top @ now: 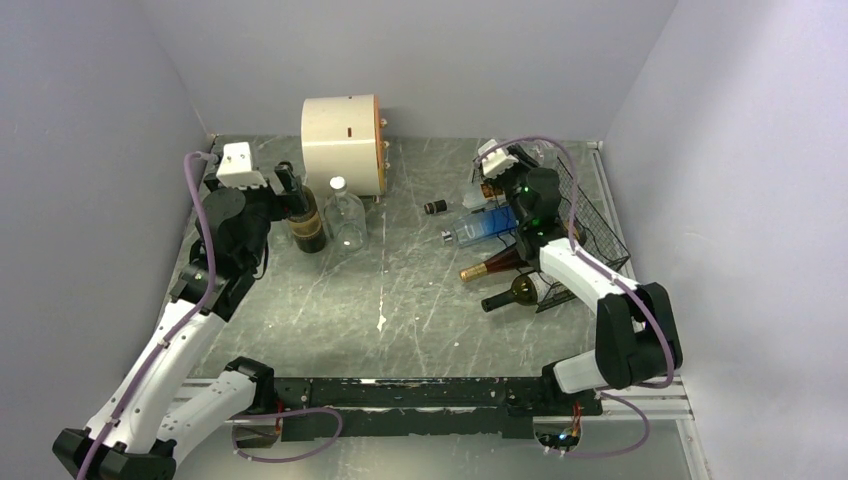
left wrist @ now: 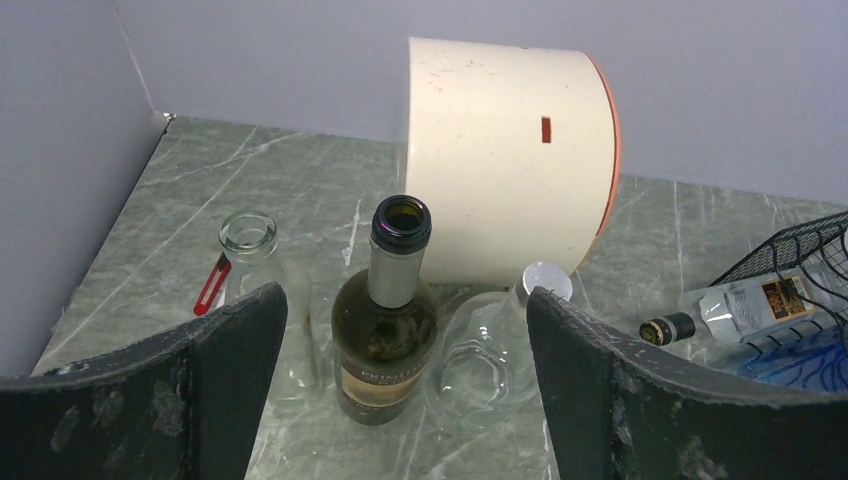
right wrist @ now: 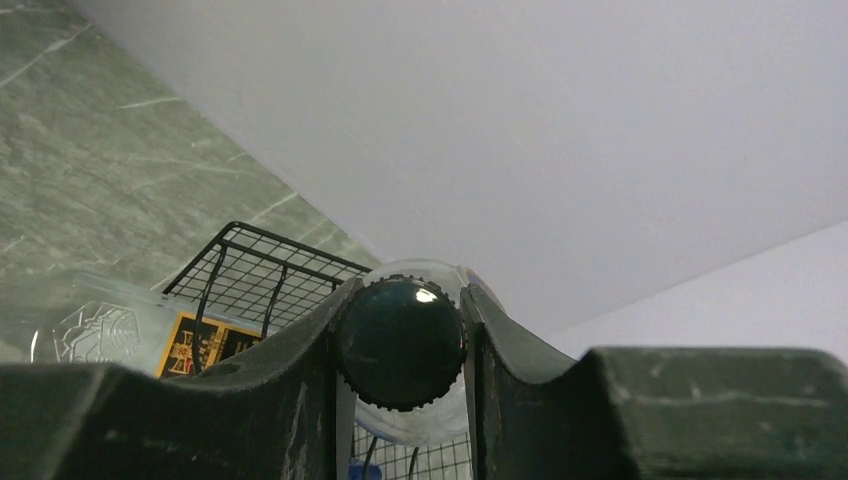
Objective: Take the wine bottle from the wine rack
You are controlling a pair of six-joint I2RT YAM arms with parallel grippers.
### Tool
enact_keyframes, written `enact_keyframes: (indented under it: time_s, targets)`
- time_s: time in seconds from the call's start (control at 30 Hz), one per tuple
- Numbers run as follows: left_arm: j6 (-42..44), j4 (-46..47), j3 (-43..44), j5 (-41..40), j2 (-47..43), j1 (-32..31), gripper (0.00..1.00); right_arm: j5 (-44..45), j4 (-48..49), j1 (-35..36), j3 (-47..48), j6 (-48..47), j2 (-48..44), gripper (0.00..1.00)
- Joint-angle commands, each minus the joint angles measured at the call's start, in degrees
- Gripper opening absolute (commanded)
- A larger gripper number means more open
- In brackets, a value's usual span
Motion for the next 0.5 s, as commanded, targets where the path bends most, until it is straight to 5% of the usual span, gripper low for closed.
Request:
enact_keyframes:
  time_s: [0.0,0.47]
  targets:
    - [0.0,2.4,-0.5,-0.2,-0.8,0.4,0.93,4.4,0.9,-0.4,3.0,3.8,-4.0,0.00]
    - [-0.2,2.2,-0.3,0.5,-0.9,0.3,0.93,3.8,0.6,-0.3,3.7,3.3,-10.6,0.00]
